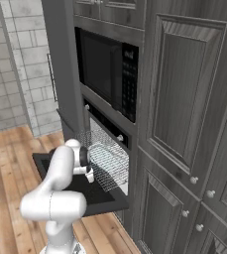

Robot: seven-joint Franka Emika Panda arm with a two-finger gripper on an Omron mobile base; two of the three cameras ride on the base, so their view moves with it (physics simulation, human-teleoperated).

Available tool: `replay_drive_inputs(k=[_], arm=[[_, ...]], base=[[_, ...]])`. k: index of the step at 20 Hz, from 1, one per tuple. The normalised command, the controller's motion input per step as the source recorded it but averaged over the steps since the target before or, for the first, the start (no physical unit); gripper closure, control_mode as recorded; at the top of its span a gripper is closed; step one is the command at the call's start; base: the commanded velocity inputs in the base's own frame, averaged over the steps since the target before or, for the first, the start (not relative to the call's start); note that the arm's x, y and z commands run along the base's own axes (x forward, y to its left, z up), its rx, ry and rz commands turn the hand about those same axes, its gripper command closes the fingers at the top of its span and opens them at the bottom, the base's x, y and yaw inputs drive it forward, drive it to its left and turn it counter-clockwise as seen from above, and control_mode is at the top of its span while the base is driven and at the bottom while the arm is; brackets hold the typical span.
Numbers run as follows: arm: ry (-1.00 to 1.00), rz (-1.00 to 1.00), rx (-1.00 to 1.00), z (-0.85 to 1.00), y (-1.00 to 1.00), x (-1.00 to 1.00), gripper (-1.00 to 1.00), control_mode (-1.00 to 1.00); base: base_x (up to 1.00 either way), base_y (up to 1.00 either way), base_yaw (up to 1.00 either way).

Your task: Take the baked cake out of the oven and place it on the plate for cooling. Then close the oven door.

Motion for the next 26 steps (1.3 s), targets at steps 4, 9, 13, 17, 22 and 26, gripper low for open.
replay_drive_inputs(k=[4, 9, 13, 17, 22, 26], arm=[[-0.11, -0.12, -0.11, -0.12, -0.01, 0.33, -1.0, -1.0], [-0.1, -0.12, -0.12, -0.13, -0.03, 0.38, -1.0, -1.0], [-0.06, -0.1, -0.1, -0.16, -0.11, 0.46, -1.0, -1.0], [-0.04, -0.1, -0.09, -0.15, -0.12, 0.51, -1.0, -1.0], [-0.01, -0.08, -0.09, -0.17, -0.09, 0.54, -1.0, -1.0], [0.0, -0.07, -0.09, -0.22, -0.09, 0.49, -1.0, -1.0]], base=[[0.0, 0.0, 0.0], [0.0, 0.0, 0.0], [0.0, 0.0, 0.0], [0.0, 0.0, 0.0], [0.0, 0.0, 0.0], [0.0, 0.0, 0.0]])
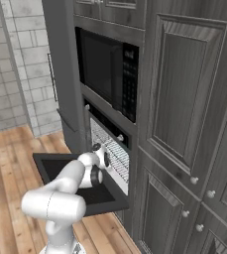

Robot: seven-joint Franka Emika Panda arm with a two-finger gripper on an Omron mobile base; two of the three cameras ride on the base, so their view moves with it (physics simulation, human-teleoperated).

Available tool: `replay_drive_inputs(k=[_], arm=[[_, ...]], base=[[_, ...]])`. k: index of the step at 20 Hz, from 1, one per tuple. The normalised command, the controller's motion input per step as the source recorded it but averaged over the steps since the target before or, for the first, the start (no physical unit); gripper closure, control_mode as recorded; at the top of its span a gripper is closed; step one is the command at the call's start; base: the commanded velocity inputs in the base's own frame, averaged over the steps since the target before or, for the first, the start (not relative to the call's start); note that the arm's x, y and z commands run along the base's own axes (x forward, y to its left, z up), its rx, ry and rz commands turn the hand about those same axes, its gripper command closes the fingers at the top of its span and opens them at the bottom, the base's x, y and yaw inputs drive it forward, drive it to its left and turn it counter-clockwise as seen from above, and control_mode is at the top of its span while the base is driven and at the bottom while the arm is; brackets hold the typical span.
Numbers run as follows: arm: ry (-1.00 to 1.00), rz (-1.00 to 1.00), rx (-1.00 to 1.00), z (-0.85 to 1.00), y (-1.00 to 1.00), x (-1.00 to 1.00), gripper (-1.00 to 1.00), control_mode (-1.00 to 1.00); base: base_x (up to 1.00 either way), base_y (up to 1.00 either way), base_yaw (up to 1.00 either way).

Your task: Take the baked cake out of the oven and place it on the plate for cooling. Then close the oven door.

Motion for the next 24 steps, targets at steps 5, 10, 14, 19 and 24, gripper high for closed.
replay_drive_inputs(k=[5, 10, 14, 19, 24], arm=[[0.0, -0.03, -0.05, -0.14, -0.02, 0.4, -1.0, -1.0], [0.0, 0.0, -0.04, -0.22, 0.06, 0.18, -1.0, -1.0], [-0.04, 0.0, -0.05, -0.13, 0.32, 0.0, -1.0, -1.0], [0.0, 0.0, -0.05, 0.12, 0.42, -0.01, -1.0, -1.0], [-0.04, 0.0, -0.11, 0.03, 0.44, -0.11, -1.0, -1.0]], base=[[0.0, 0.0, 0.0], [0.0, 0.0, 0.0], [0.0, 0.0, 0.0], [0.0, 0.0, 0.0], [0.0, 0.0, 0.0]])
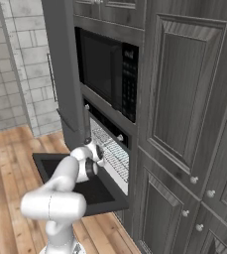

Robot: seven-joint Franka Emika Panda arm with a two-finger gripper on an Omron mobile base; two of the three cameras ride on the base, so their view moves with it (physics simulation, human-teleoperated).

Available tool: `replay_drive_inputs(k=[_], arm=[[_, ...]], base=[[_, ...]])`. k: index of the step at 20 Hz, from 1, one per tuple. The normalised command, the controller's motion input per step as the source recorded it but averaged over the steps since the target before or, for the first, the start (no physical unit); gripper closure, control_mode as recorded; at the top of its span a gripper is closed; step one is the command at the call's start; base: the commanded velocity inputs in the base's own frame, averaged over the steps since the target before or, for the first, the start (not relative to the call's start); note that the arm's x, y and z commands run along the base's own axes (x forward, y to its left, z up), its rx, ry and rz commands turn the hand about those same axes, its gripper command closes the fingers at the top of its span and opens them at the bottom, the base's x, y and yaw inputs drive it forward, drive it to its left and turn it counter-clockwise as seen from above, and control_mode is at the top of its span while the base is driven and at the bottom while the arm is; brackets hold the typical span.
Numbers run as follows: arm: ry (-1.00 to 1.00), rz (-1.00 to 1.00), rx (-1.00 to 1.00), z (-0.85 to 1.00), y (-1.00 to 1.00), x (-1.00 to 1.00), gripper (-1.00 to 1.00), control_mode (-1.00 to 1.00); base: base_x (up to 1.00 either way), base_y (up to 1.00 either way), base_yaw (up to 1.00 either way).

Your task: Take the baked cake out of the oven and place it on the plate for cooling. Then close the oven door.

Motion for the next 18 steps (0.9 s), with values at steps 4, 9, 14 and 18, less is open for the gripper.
replay_drive_inputs(k=[4, 9, 14, 18], arm=[[-0.01, 0.0, -0.11, 0.08, 0.43, -0.15, -1.0, -1.0], [0.0, 0.0, -0.04, 0.17, 0.39, -0.29, -1.0, -1.0], [0.06, 0.0, 0.0, 0.28, 0.26, -0.42, -1.0, -1.0], [0.08, 0.04, 0.0, 0.26, 0.16, -0.51, -1.0, -1.0]], base=[[0.0, 0.0, 0.0], [0.0, 0.0, 0.0], [0.0, 0.0, 0.0], [0.0, 0.0, 0.0]])
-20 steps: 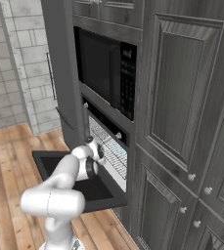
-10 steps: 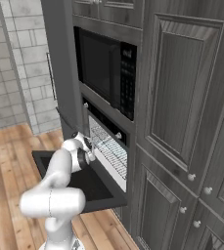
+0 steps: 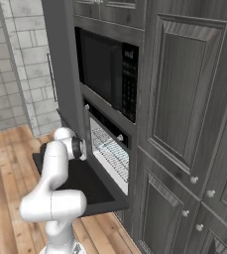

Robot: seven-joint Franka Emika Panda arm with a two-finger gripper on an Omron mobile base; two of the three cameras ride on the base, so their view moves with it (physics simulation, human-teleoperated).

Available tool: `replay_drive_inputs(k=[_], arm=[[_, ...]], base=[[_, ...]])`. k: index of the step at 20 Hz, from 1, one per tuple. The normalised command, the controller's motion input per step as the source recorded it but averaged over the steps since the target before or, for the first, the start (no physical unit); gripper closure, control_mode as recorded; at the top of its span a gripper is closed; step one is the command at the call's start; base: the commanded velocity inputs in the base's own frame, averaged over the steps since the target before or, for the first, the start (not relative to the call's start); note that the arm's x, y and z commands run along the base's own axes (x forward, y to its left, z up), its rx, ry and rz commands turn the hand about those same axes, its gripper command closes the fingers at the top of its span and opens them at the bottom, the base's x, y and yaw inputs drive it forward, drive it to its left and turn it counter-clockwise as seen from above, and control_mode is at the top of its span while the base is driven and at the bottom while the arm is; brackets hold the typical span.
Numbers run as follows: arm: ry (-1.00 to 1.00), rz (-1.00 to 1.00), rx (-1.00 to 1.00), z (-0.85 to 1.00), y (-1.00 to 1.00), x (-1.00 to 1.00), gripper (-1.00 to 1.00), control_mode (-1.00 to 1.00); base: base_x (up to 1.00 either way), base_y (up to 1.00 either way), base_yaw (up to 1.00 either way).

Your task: Take the baked cake out of the oven and place it on the plate for cooling. Then close the oven door.

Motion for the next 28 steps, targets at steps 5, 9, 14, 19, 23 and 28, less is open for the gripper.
replay_drive_inputs(k=[5, 9, 14, 19, 23, 28], arm=[[0.05, 0.09, 0.0, 0.23, 0.08, -0.61, -1.0, -1.0], [0.04, 0.1, 0.01, 0.28, 0.06, -0.67, -1.0, -1.0], [0.02, 0.11, 0.11, 0.32, 0.05, -0.63, -1.0, -1.0], [0.05, 0.1, 0.13, 0.38, 0.14, -0.55, -1.0, -1.0], [0.07, 0.07, 0.14, 0.43, 0.15, -0.49, -1.0, -1.0], [0.03, 0.06, 0.12, 0.45, 0.11, -0.5, -1.0, -1.0]], base=[[0.0, 0.0, 0.0], [0.0, 0.0, 0.0], [0.0, 0.0, 0.0], [0.0, 0.0, 0.0], [0.0, 0.0, 0.0], [0.0, 0.0, 0.0]])
